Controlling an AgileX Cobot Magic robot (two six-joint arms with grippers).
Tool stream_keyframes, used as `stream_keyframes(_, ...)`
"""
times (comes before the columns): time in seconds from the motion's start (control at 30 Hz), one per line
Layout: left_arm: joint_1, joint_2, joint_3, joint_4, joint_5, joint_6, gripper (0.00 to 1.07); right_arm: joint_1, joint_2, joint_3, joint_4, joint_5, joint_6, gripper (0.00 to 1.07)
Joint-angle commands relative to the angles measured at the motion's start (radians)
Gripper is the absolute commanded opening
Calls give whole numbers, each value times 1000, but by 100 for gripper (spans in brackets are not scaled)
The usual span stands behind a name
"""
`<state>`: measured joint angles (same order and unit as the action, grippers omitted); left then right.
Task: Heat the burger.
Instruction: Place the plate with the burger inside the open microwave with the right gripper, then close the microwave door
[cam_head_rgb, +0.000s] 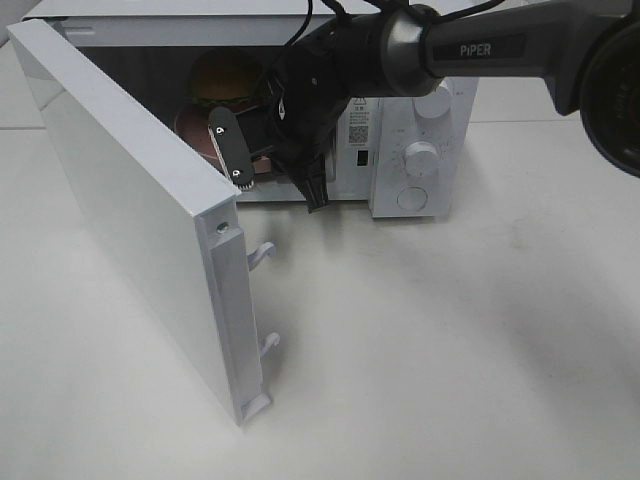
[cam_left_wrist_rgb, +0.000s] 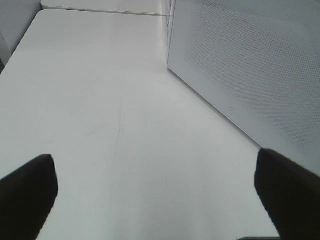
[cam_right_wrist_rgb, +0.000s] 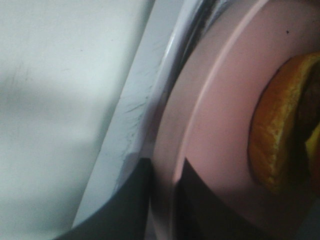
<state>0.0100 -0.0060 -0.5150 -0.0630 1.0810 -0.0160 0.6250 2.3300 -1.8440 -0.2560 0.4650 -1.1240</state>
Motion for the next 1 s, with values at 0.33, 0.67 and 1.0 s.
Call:
stream_keyframes(0.33,-6,-11,0,-2,-11,1,100,-2,-18,0,2,-26,49,45)
stream_keyframes(0.67,-6,-11,0,-2,-11,1,100,-2,-76,104,66,-88,72,62)
stream_keyframes(1.0,-6,-11,0,-2,-11,1,100,-1,-144,177,81,-103,90,76)
